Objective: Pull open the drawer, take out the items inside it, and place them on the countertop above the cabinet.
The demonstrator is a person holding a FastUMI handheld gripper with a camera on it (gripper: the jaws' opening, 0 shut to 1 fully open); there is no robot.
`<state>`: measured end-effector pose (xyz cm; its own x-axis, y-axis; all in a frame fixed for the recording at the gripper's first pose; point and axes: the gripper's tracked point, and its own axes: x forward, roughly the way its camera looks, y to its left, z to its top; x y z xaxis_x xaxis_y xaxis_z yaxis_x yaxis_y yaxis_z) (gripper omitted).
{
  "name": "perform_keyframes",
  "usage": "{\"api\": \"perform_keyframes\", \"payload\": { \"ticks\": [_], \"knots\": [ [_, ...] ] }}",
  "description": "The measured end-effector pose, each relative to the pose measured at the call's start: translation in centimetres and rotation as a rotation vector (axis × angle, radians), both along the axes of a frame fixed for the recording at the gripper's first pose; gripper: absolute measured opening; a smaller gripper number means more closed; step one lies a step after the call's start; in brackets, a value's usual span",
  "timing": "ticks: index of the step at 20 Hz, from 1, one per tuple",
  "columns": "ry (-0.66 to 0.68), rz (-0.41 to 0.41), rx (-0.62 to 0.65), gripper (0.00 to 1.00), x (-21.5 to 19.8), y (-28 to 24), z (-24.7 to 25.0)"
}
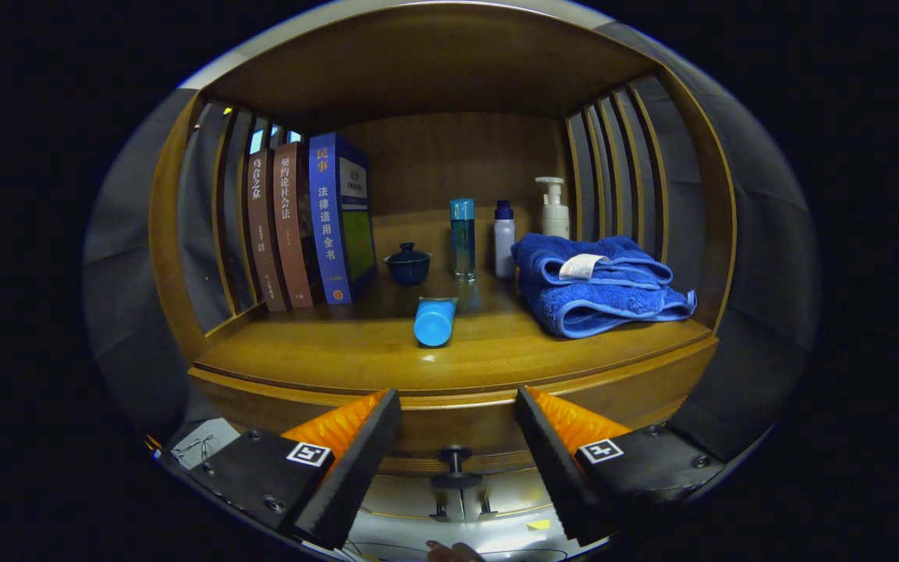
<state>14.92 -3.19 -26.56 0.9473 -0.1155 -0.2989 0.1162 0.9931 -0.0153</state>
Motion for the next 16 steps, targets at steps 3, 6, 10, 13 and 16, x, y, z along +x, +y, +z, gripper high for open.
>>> {"api": "perform_keyframes", "payload": {
  "ticks": [3, 6, 10, 13, 16],
  "knots": [
    [0.008, 0.005, -0.006, 0.99, 0.0, -0.1, 0.0],
    [0.029, 0.023, -0.021, 1.00, 0.0, 0.2, -0.1],
    [-0.008, 0.060, -0.040, 1.00, -0.3, 1.2, 1.9],
    [-0.038, 0.069, -0.033, 1.00, -1.1, 1.6, 4.3],
    [-0.085, 0.073, -0.029, 1.00, -2.6, 1.9, 7.9]
  ]
}}
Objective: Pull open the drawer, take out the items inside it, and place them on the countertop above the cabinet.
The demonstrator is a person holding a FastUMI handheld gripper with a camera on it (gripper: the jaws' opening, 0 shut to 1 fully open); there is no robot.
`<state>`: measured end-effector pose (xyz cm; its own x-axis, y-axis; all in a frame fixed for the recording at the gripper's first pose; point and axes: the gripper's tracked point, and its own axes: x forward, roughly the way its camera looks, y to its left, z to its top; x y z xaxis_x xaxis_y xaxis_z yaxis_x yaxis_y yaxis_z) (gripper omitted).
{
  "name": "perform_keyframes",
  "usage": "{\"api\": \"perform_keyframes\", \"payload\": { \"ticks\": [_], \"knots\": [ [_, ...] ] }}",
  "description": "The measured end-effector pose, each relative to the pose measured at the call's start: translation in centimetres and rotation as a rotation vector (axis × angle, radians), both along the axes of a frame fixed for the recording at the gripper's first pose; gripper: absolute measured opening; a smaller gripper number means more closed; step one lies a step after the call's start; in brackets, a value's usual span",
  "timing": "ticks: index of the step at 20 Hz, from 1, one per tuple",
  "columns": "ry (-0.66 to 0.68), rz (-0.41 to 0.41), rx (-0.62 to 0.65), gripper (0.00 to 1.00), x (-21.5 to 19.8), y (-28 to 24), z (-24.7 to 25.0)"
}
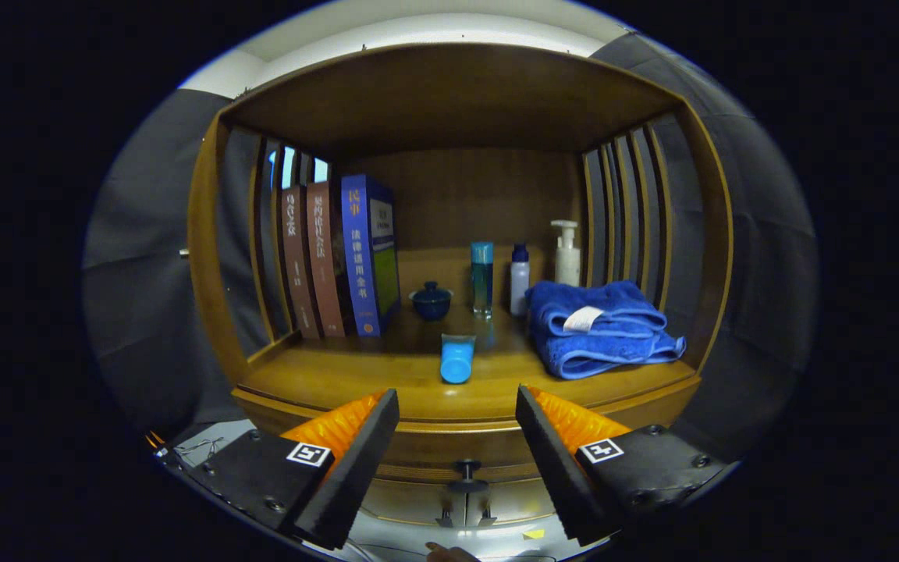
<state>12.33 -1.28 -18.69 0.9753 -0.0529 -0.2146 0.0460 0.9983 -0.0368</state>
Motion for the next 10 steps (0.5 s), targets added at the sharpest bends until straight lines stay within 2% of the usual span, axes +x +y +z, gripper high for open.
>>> {"api": "perform_keyframes", "payload": {
  "ticks": [5, 10],
  "knots": [
    [-0.129, 0.020, -0.023, 0.99, -2.9, 1.4, 8.2],
    [-0.187, 0.039, -0.014, 0.99, -5.5, 2.7, 13.0]
  ]
}}
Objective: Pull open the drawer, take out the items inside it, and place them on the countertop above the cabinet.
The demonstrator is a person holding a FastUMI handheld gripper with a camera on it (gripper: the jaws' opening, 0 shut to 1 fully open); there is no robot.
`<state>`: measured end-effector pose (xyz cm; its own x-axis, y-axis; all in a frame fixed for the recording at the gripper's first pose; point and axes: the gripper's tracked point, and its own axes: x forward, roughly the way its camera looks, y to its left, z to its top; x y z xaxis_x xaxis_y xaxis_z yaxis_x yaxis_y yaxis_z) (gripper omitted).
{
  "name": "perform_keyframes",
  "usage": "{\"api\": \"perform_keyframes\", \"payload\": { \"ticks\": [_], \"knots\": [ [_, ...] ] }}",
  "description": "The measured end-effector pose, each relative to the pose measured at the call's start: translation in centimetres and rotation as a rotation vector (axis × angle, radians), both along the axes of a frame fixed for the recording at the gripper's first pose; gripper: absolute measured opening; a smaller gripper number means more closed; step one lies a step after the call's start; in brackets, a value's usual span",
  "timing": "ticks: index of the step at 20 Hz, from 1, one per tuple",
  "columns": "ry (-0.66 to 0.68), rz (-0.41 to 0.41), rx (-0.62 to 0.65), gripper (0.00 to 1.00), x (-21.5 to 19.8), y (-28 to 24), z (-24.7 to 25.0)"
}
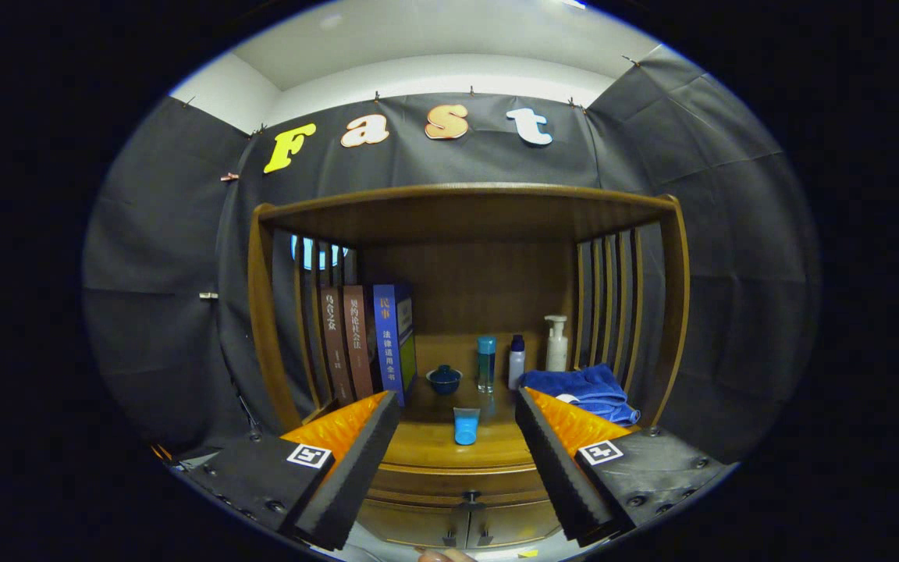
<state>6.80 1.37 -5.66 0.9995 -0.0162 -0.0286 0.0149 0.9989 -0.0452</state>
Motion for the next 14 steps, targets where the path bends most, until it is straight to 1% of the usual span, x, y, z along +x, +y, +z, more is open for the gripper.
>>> {"api": "perform_keyframes", "payload": {
  "ticks": [6, 14],
  "knots": [
    [-0.060, -0.006, -0.010, 0.99, -1.6, 0.2, 2.4],
    [-0.068, -0.018, -0.029, 0.99, -2.1, 0.2, 2.7]
  ]
}}
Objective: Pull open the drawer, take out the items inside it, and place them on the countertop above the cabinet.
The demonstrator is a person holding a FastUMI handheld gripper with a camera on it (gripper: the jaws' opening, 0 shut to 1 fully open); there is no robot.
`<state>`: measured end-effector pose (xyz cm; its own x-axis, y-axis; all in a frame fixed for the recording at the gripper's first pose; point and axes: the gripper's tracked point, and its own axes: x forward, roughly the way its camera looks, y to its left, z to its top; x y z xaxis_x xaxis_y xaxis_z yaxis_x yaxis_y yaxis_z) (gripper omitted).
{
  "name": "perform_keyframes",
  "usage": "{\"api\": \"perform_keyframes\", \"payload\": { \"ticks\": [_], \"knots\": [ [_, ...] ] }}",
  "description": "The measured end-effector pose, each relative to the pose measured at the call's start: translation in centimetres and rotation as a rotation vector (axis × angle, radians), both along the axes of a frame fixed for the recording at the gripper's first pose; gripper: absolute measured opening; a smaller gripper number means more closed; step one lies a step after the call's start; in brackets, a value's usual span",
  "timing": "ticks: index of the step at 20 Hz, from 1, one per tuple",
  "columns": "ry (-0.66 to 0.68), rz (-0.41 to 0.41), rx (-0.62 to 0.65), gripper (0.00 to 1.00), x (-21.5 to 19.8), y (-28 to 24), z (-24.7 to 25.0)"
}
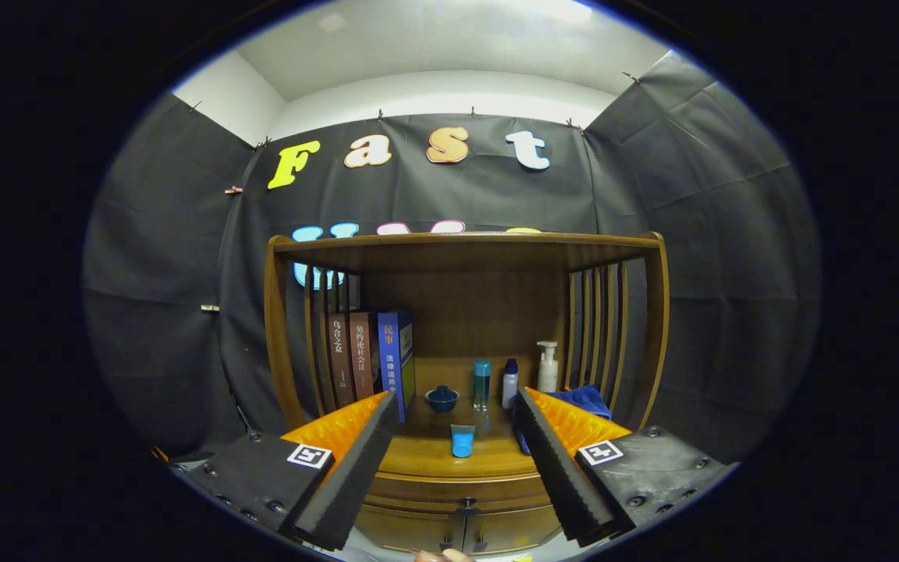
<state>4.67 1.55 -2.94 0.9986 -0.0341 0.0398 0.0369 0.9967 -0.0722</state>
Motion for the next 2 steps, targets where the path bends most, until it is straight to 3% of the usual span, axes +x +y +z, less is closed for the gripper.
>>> {"api": "perform_keyframes", "payload": {
  "ticks": [2],
  "knots": [
    [0.003, -0.004, -0.006, 0.99, -0.04, -0.11, -0.13]
  ]
}}
